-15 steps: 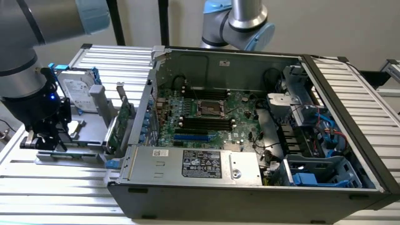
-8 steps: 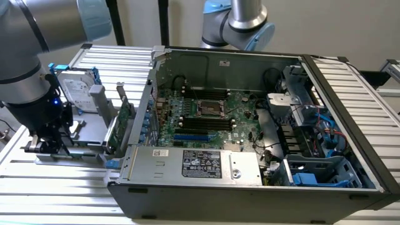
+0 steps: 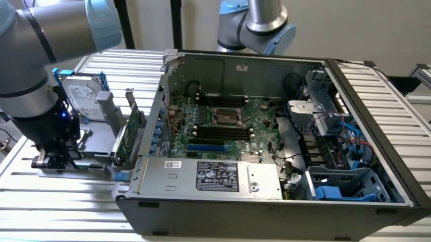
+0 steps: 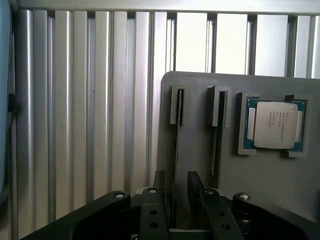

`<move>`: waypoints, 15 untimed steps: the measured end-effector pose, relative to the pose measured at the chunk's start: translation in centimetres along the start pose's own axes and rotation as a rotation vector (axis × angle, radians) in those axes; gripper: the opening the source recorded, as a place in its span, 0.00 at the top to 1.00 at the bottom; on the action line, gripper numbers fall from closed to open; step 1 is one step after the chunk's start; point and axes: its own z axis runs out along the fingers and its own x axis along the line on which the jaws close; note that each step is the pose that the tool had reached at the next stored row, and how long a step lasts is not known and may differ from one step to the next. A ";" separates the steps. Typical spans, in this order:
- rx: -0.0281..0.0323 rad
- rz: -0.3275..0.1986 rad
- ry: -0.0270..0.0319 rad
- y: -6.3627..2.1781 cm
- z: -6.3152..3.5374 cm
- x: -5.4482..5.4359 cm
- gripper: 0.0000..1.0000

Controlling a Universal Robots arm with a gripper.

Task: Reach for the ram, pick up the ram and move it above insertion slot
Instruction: 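Pick up the ram and move it above insertion slot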

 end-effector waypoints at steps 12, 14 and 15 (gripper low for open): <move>-0.0001 -0.007 0.0003 -0.07 1.23 0.1 0.67; -0.0002 -0.007 -0.0002 -0.10 1.25 0.1 0.67; -0.0001 -0.006 -0.0016 -0.11 1.27 0.1 0.67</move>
